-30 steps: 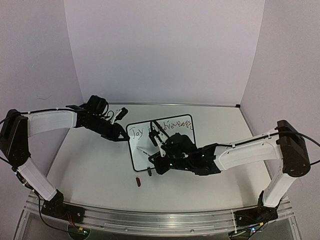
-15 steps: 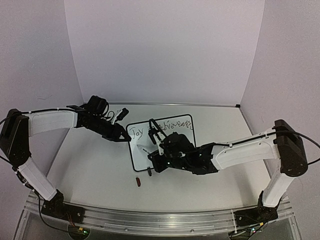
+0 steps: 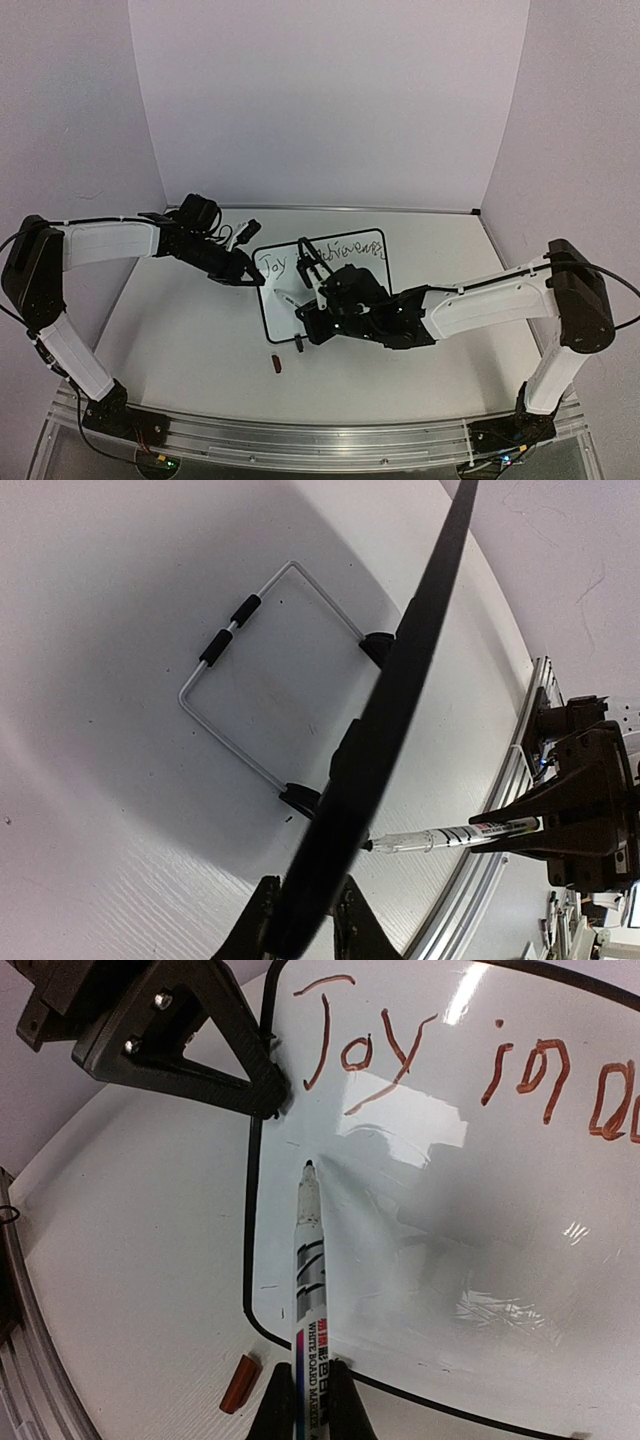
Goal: Write a sentence on the whiteboard
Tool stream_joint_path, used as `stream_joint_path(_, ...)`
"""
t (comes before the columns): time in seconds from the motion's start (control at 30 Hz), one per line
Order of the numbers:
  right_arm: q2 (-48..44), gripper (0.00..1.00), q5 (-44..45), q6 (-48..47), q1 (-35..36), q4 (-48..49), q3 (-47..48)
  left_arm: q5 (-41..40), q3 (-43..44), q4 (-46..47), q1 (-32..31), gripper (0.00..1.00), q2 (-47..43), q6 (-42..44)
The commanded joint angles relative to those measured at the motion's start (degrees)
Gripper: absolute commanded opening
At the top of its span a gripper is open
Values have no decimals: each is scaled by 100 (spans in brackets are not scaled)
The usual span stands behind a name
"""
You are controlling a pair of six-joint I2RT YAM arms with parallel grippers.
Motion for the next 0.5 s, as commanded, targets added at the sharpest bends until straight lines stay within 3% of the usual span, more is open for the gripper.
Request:
stream_joint_path(0.0, 127, 0, 74, 63, 37, -2, 248, 67, 93, 149, -36, 16, 13, 16)
stream_joint_path(0.47, 220, 0, 238, 103, 32, -178, 348, 25, 82, 132, -69, 4, 29, 46)
